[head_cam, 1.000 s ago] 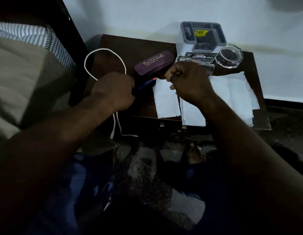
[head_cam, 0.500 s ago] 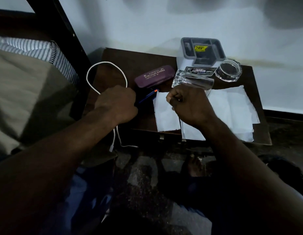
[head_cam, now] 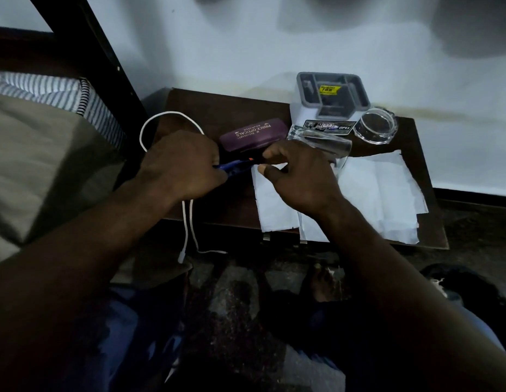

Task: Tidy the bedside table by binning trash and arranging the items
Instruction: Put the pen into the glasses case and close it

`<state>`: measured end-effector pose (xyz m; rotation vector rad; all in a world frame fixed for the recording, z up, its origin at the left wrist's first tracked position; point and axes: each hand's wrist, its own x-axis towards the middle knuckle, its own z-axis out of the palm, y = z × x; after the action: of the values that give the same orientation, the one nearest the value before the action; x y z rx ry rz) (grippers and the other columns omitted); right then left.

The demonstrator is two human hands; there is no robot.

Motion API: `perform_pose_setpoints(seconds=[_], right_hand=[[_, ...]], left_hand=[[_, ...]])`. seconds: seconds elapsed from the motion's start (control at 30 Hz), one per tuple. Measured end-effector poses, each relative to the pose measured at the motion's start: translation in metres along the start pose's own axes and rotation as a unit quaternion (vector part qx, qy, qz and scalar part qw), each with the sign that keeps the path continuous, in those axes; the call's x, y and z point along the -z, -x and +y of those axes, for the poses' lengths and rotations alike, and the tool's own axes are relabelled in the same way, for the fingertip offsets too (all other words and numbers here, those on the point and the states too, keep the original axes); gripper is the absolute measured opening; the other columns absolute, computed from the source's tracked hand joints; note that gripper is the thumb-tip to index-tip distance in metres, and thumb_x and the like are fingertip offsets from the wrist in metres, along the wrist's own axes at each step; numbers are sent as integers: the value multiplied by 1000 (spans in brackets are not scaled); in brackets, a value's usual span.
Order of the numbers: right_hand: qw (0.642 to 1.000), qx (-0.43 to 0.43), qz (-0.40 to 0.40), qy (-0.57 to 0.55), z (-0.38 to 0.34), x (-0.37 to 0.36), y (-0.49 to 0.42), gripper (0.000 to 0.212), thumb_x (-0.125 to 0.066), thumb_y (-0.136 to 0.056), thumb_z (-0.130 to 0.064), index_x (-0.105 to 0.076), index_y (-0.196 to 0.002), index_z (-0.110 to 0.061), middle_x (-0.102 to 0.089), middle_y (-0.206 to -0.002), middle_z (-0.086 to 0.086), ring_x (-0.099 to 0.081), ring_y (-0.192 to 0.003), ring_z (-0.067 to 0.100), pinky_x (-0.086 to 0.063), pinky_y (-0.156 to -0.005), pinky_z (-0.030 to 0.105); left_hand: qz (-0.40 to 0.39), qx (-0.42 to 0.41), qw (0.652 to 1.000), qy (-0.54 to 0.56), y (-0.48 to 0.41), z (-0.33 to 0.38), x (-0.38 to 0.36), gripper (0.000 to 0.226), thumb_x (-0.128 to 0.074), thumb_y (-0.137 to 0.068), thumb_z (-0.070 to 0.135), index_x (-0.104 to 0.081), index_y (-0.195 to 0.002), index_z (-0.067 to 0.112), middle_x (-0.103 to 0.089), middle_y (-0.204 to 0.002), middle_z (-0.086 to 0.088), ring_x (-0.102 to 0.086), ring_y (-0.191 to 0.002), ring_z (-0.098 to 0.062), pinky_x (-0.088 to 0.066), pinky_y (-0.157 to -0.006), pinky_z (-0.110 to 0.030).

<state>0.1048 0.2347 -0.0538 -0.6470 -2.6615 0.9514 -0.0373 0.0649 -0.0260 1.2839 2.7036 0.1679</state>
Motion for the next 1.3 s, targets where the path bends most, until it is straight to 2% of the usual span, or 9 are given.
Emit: perform_pose_setpoints(seconds=[0.17,0.33,0.47,0.57,0.77,0.87,0.93,1.03,1.3], right_hand=[[1000,27,1,3,-6,3,0,36,-76,-89,-31,-67,-124,-26,-69,-114,-4,-70,-98,17,-56,-89,38],[998,47,1,34,-1,10,0,24,-73,-93,-29,-74,-117,-27,-73,-104,-7,-68,-94,14,-45,-81,24],[998,32,15,58,3,18,1,11,-68,-96,-33,-77,-101,-30,-72,-89,-9,-65,-82,15,-50,-74,33],[994,11,53,96,10,25,1,12,-66,-95,-38,-75,-94,-30,-71,-82,-9,-67,-79,16,-53,-72,35],[992,-79,82,-45,21,39,3,15,-67,-93,-29,-80,-100,-25,-81,-87,-6,-78,-83,13,-61,-81,45],[989,-73,119,-55,23,43,5,12,-68,-93,-23,-78,-88,-28,-71,-69,-23,-66,-68,-18,-49,-71,13],[987,-72,132,-49,22,45,7,12,-70,-93,-20,-80,-89,-26,-62,-62,-29,-57,-61,-26,-39,-62,3],[988,-76,126,-53,19,47,9,12,-70,-94,-20,-81,-93,-25,-61,-62,-30,-55,-59,-28,-37,-60,0],[986,-75,134,-61,21,50,13,13,-72,-94,-21,-82,-100,-26,-62,-71,-32,-54,-62,-31,-37,-61,-3]], left_hand=[[-10,-61,995,83,-1,1,19,38,-55,-66,51,-77,-84,25,-68,-79,7,-64,-80,-20,-47,-77,-31],[16,-108,980,169,-2,4,20,30,-61,-74,43,-79,-92,26,-64,-83,8,-59,-77,-14,-48,-74,-32],[52,-63,961,265,-15,-1,10,26,-70,-81,42,-75,-105,32,-67,-90,11,-63,-81,-2,-47,-74,-26],[38,6,952,304,-26,-3,-4,56,-79,-82,52,-61,-131,32,-69,-105,11,-65,-89,-5,-50,-82,-27],[-5,40,988,151,-37,1,-29,71,-70,-84,60,-47,-143,26,-51,-142,-13,-50,-129,-37,-44,-108,-46],[-39,4,996,75,-37,13,-39,71,-66,-91,49,-34,-154,36,-28,-162,-14,-29,-146,-42,-33,-117,-56],[-68,-5,996,52,-39,18,-43,63,-65,-93,44,-38,-151,43,-17,-167,-14,-20,-151,-41,-30,-118,-58],[-91,18,995,42,-39,24,-43,47,-66,-93,41,-52,-138,47,-9,-169,-10,-24,-148,-42,-32,-116,-59],[-27,-3,1000,-10,-35,28,-37,42,-70,-89,34,-58,-128,34,-38,-134,-15,-46,-122,-41,-50,-98,-52]])
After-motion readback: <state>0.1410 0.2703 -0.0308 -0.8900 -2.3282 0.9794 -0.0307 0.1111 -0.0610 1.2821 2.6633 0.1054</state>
